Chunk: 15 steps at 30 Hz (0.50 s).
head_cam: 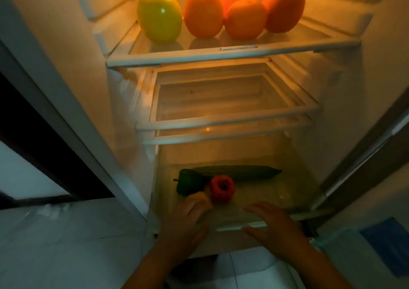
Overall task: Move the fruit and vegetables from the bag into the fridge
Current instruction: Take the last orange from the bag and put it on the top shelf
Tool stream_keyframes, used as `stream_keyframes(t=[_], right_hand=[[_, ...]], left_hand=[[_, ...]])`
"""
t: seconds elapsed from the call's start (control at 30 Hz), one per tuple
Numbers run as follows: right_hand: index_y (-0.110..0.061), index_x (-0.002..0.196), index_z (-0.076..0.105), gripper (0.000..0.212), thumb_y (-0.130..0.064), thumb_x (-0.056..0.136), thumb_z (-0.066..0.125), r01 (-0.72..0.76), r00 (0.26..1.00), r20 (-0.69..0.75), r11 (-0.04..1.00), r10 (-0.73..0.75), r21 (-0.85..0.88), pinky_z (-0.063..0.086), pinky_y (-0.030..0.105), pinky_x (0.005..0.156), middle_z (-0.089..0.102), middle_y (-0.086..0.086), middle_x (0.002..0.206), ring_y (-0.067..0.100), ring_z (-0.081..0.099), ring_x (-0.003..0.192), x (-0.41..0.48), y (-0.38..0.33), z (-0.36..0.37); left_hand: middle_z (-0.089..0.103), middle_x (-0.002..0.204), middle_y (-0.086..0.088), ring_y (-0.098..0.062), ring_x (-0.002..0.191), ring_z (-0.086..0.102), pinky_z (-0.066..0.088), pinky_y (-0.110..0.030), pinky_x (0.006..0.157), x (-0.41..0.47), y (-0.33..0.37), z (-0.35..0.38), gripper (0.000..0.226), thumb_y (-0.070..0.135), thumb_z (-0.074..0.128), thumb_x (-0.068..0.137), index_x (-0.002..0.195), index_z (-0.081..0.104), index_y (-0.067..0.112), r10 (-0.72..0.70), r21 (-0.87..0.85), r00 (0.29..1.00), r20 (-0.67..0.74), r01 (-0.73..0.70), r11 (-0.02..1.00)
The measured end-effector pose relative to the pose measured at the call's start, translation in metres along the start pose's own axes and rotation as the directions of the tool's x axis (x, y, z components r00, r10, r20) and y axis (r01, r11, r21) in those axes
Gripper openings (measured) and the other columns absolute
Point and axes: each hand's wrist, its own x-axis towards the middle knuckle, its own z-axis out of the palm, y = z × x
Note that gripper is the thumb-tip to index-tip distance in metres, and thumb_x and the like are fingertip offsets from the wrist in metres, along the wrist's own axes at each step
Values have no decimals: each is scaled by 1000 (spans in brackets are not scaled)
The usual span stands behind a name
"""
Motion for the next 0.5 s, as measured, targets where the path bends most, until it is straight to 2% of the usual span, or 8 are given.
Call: stream_keyframes(t=[0.13, 0.23, 0.33, 0.5], right_hand=[[-38, 132, 41, 51, -49, 86, 56, 39, 999, -30, 999, -39, -23, 25, 24, 110, 34, -14, 144, 7, 29, 132, 3, 5, 2], [-37, 128, 45, 46, -49, 85, 57, 80, 994, -67, 997, -81, -16, 24, 16, 102, 40, -14, 139, 4, 33, 127, 5, 7, 2], [-38, 128, 45, 48, -49, 83, 59, 88, 993, -75, 996, -89, -10, 25, 18, 105, 39, -15, 138, 4, 32, 128, 8, 9, 0], [-34, 130, 45, 49, -46, 84, 60, 129, 986, -100, 991, -131, -27, 20, 11, 100, 39, -13, 139, 3, 32, 129, 20, 14, -3]], left_hand=[[65, 111, 8, -6, 97, 62, 50, -17, 76, -3, 1, 7, 45, 54, 38, 83, 117, 52, 29, -14, 42, 998, 62, 11, 999], [63, 111, 12, -3, 95, 62, 48, -13, 75, -2, -1, 9, 46, 55, 31, 87, 113, 59, 30, -20, 61, 996, 92, 14, 998], [63, 110, 11, -3, 95, 61, 48, -13, 75, -1, -1, 8, 45, 54, 31, 90, 113, 61, 30, -17, 52, 996, 89, 12, 999], [63, 112, 9, -7, 99, 61, 51, -17, 76, 7, -8, 11, 54, 59, 20, 93, 115, 59, 28, -17, 14, 995, 96, 16, 1000]])
